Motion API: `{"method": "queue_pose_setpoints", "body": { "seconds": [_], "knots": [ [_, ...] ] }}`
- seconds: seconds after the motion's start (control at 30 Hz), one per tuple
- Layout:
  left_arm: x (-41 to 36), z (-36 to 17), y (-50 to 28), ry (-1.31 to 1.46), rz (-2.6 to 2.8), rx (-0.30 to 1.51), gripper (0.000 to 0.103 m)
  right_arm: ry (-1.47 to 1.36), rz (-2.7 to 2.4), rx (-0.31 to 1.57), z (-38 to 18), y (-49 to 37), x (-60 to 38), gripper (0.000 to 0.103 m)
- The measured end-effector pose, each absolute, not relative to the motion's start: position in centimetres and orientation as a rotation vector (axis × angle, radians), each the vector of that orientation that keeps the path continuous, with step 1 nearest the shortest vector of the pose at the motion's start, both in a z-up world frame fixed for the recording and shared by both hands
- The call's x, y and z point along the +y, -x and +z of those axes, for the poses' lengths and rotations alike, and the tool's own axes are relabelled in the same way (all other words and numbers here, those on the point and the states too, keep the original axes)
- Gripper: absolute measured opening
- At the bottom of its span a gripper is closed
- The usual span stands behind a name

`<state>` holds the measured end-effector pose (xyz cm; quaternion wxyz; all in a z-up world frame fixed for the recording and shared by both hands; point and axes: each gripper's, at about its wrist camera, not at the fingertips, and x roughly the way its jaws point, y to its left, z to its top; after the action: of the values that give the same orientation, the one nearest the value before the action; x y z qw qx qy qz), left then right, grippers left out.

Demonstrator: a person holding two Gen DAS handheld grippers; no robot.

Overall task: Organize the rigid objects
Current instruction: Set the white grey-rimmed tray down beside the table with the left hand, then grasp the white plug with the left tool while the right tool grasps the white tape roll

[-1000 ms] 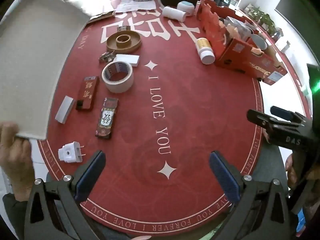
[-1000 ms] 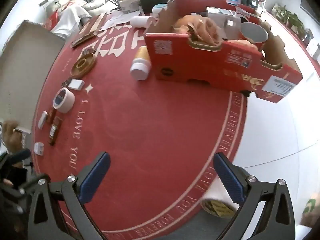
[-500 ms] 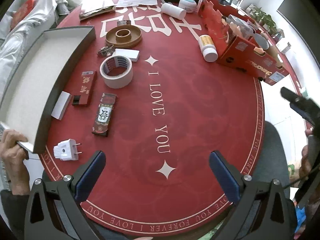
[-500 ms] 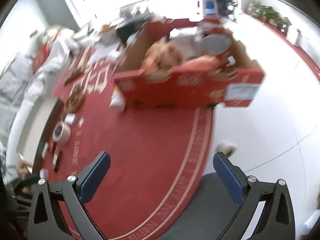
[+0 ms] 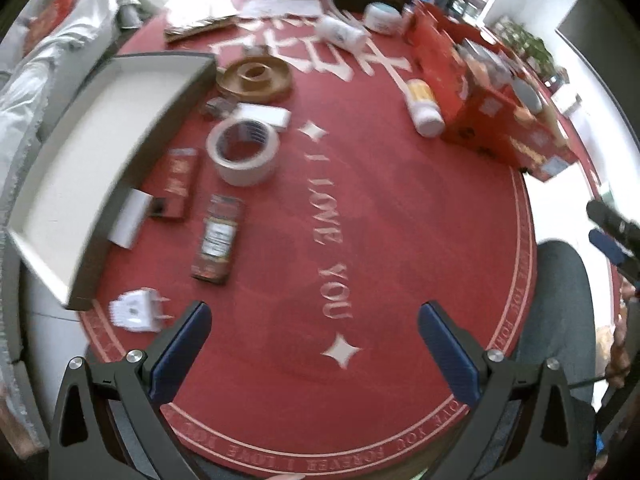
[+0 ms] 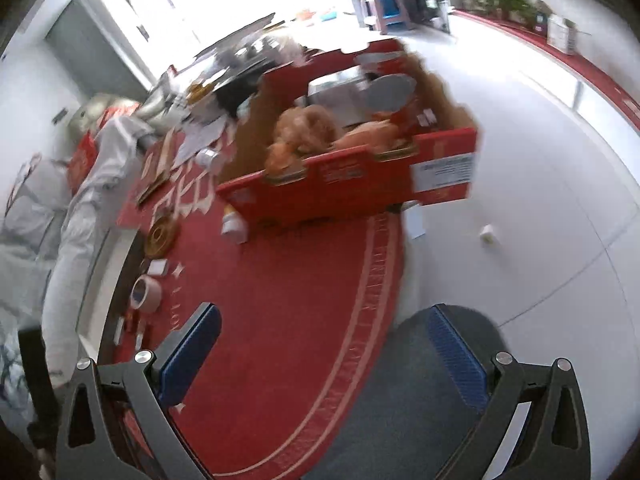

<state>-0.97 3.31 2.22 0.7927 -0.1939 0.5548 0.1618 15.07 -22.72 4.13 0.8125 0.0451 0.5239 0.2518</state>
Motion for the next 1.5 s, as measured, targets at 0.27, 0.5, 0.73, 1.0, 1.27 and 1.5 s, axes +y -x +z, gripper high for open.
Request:
{"method": "queue_pose_setpoints", "body": {
  "seconds": [0.27, 0.5, 0.73, 1.0, 1.27, 1.5],
  "knots": [
    [8.8, 4.2, 5.0, 0.478, 0.46, 1.116, 0.103, 0.027, 0.649, 1.202, 2.7, -12.2, -16.3, 0.103],
    [11.2, 4.5, 7.9, 0.54, 0.533, 1.078, 0.103, 0.062, 0.698, 1.262, 1.7, -10.0, -13.6, 0.103],
    [11.6, 3.1, 9.7, 0.584, 0.51, 1.104, 0.103, 0.149, 0.737, 1.29, 1.0, -8.6, -10.1, 0.103],
    [12.1, 0.3, 9.8, 0.633, 0.493, 1.17, 0.103, 0.17, 0.783, 1.366, -1.5, -7.5, -7.2, 0.103],
    [12.3, -2.4, 8.2, 0.619, 0.539, 1.244, 0.103, 0.171, 0.761, 1.408, -2.7, -7.7, -7.3, 0.103],
    [12.6, -3.4, 7.6, 0.61, 0.553, 1.268, 0.103, 0.259, 0.773, 1.358, -2.3, -8.4, -4.2, 0.103]
  ]
}}
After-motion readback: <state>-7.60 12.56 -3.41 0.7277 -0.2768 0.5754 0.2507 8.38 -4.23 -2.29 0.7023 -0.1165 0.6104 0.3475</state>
